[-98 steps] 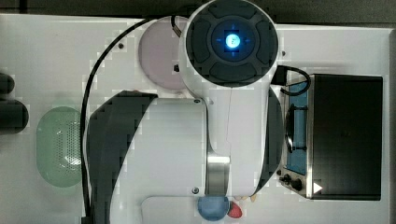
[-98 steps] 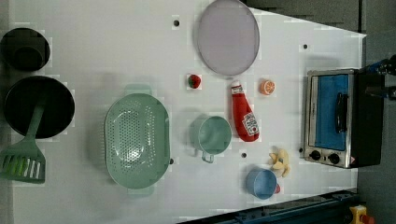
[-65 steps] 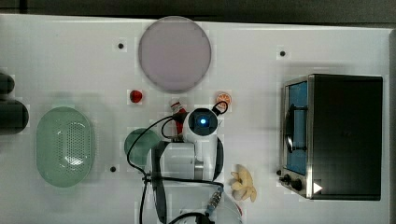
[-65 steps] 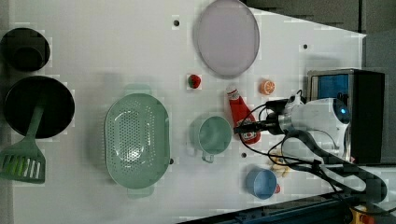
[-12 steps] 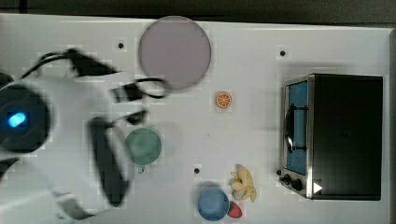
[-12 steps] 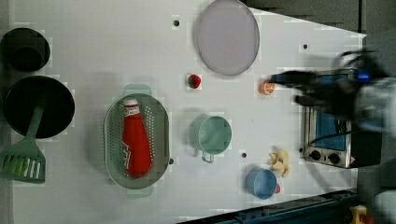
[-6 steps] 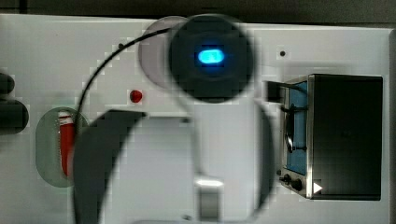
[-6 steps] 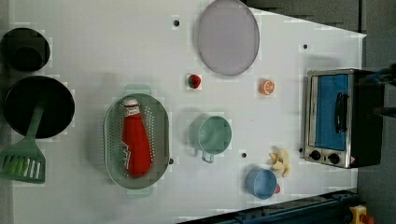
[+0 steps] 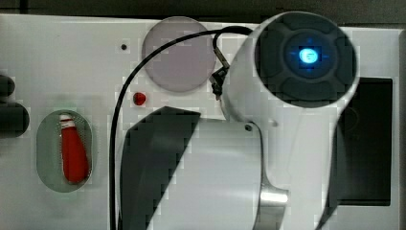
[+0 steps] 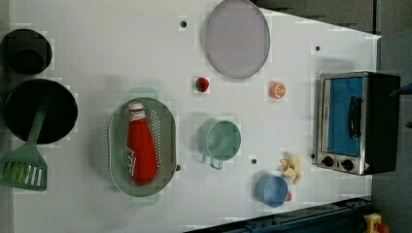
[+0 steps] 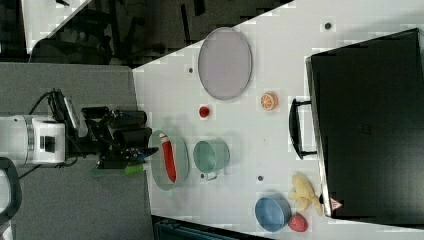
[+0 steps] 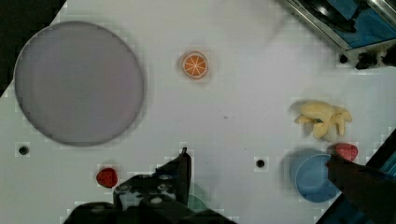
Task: Pick Ketchup from the table and place it in strainer.
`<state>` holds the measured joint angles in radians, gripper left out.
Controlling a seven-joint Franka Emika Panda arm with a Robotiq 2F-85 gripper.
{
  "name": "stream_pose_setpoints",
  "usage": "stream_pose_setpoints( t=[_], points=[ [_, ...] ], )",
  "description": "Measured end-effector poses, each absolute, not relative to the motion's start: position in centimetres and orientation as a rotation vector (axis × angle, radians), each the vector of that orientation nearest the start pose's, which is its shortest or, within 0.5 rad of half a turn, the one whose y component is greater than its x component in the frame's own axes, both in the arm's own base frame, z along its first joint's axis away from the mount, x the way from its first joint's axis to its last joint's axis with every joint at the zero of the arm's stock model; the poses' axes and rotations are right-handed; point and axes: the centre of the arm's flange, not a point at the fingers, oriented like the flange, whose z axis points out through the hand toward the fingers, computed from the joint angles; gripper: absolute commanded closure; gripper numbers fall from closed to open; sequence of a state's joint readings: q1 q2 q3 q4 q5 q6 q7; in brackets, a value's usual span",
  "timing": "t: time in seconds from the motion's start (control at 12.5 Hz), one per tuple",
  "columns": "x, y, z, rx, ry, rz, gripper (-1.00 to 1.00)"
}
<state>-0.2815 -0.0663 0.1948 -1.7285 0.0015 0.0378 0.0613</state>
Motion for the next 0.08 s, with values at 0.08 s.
stream_pose_setpoints(
  t=[0.08],
  points=[
    [53.33, -3.79, 58.76, -2.839, 1.414, 0.077, -1.00]
  ],
)
